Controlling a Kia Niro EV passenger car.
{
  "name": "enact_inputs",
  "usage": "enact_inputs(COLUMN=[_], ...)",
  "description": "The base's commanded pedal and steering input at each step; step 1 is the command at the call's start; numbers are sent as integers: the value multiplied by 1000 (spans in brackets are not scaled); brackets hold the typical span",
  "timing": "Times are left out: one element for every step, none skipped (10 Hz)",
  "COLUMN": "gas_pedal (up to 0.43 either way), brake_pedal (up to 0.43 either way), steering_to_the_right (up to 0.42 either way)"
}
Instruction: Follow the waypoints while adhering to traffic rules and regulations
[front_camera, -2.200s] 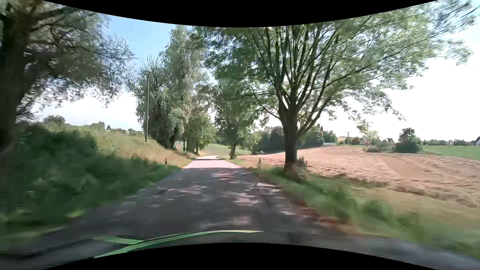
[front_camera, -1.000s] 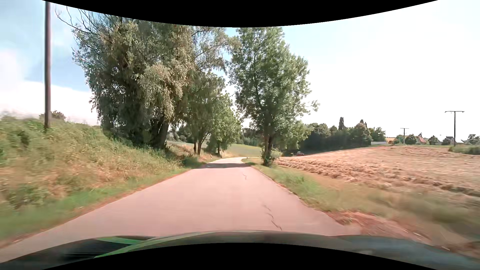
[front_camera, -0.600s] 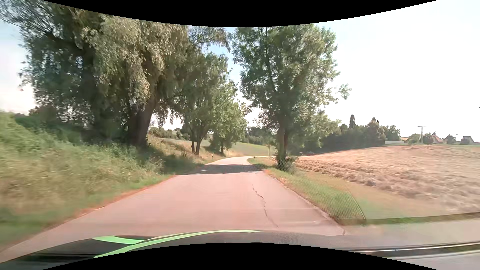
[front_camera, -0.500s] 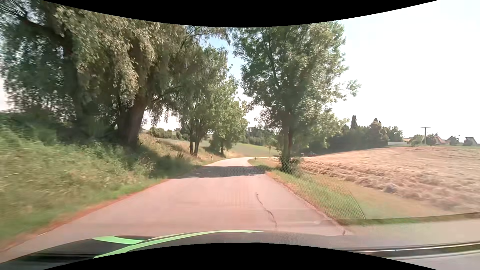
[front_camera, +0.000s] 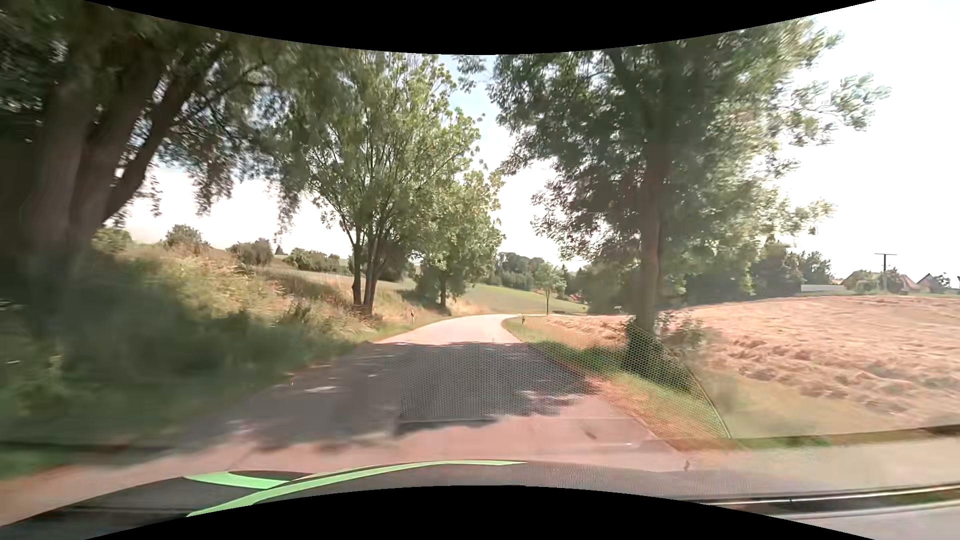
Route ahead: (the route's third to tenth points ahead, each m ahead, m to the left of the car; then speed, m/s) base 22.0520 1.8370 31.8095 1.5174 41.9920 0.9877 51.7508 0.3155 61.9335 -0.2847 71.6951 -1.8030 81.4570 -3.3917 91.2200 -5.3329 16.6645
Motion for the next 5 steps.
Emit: enact_inputs(gas_pedal=[0, 0, 0, 0, 0], brake_pedal=[55, 49, 37, 30, 37], steering_to_the_right=[-2, -1, 0, 0, 0])
